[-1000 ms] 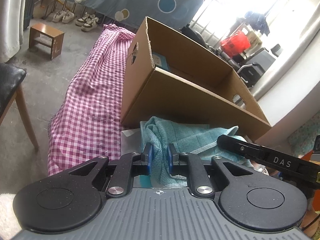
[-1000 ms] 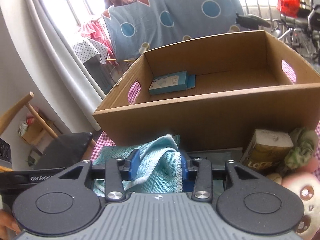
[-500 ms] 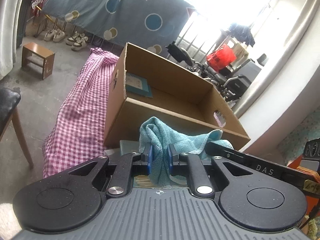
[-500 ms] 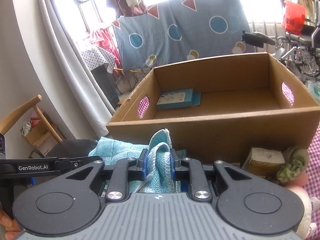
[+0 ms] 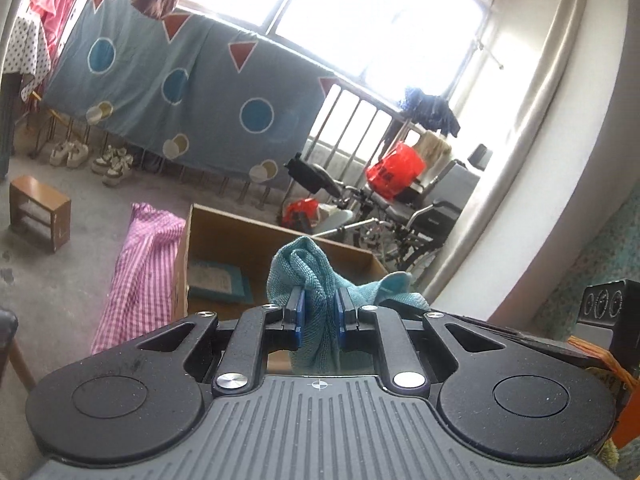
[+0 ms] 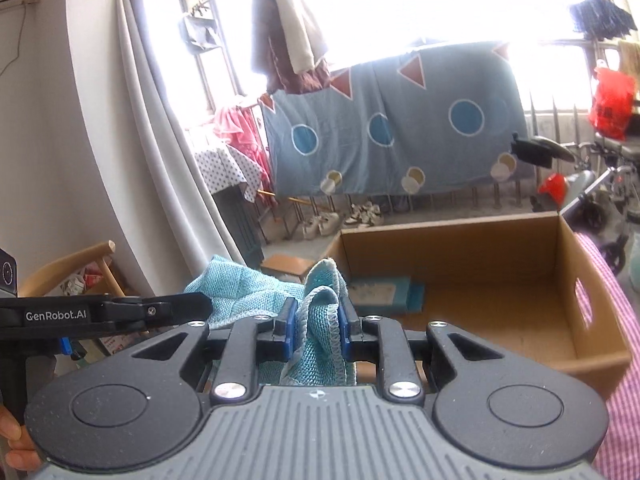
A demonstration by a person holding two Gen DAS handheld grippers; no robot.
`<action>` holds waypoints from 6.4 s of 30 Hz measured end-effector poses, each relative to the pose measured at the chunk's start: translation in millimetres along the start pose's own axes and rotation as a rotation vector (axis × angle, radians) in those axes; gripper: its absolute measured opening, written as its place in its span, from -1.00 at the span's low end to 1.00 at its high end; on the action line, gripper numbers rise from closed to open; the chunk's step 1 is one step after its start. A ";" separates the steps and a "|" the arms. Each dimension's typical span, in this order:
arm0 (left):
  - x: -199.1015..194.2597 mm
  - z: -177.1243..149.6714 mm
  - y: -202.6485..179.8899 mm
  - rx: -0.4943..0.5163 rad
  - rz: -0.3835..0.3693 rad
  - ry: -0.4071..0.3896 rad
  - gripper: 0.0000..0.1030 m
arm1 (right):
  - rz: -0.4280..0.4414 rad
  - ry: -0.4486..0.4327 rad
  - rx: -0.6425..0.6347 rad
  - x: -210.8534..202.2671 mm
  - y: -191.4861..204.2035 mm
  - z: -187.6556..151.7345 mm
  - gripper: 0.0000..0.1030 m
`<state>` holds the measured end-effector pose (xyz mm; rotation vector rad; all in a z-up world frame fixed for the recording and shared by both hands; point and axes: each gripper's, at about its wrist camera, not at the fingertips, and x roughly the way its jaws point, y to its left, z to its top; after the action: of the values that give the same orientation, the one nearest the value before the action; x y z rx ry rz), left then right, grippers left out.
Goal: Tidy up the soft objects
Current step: 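Lift the teal towel with the right gripper while the left gripper holds it, then lower the teal towel into the cardboard box and open the right gripper, then move the right gripper back toward the cotton-swab packet on the table, then close the right gripper on the cotton-swab packet, then carry the cotton-swab packet into the cardboard box with the right gripper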
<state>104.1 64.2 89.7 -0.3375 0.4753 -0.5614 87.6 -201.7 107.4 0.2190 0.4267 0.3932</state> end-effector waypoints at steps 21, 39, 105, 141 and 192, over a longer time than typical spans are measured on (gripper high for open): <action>191.9 19.3 47.9 0.146 0.248 0.363 -0.74 | 0.053 0.520 0.286 245.1 -143.9 36.4 -0.56; 163.1 40.5 33.0 0.155 0.334 0.284 0.88 | -0.067 0.637 0.287 290.5 -159.7 13.8 -0.50; 36.3 -124.2 17.7 0.032 0.153 0.363 0.99 | 0.063 0.369 0.257 45.5 -57.6 -64.3 0.21; 13.5 -104.1 -22.1 0.120 0.115 0.271 0.99 | 0.088 0.334 0.253 26.6 -39.5 -73.1 -0.01; 131.7 -19.7 17.6 0.215 0.178 0.378 0.99 | 0.144 0.723 0.368 227.3 -143.3 4.2 0.01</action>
<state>199.4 -1.3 21.5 0.0207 0.7937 -0.4984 326.0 -237.4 -11.4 0.4690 1.2039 0.5309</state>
